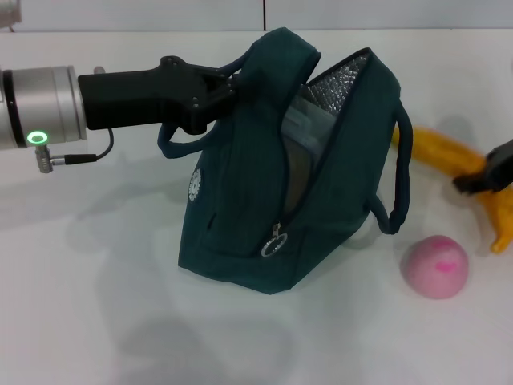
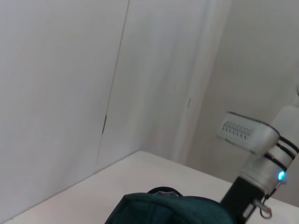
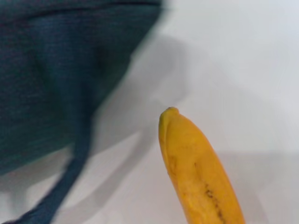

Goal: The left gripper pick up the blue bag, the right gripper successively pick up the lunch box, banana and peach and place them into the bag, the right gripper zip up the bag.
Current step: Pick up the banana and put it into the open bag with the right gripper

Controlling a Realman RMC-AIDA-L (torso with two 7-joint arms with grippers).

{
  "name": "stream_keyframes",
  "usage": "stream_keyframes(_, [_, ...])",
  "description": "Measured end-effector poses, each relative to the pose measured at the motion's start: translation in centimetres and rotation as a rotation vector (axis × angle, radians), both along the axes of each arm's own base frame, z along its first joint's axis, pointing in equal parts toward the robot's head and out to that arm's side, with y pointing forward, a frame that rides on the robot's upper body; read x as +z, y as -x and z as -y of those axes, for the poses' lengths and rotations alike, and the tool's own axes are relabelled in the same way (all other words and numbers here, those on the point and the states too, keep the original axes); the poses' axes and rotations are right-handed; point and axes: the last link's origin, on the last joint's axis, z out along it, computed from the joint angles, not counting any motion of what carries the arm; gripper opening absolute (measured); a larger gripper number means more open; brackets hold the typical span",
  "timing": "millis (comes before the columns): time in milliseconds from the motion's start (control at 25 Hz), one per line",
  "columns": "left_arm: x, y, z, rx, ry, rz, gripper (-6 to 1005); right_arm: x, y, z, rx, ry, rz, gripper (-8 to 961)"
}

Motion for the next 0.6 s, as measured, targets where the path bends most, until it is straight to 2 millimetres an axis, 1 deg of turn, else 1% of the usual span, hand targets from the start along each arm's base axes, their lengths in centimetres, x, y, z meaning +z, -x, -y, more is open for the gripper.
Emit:
stream_keyframes(120, [0.1, 0.0, 0.1, -0.004, -0.011, 0.013, 36, 1.8, -1.1, 0.0, -0.027, -0.116, -0.056, 430])
stream_keyframes(200, [0.2, 0.1, 0.1, -0.010, -0.025, 0.023, 36, 3.0, -1.6, 0.0, -0.030, -0.203, -0.111, 431])
stream_keyframes(320, [0.5, 0.3, 0.4, -0.016, -0.038, 0.043, 36, 4.4, -1.7, -0.1, 0.010, -0.319, -0.194, 433])
stream_keyframes(440, [0.7, 0.3, 0.8, -0.034, -0.039, 0.052, 36, 5.3, -1.1, 0.0, 0.089, -0.408, -0.295, 434])
stream_keyframes(600, [0.5, 0.4, 1.4, -0.071, -0.034, 0.055, 36, 5.8, 1.0, 0.9, 0.266, -0.449, -0.489, 437])
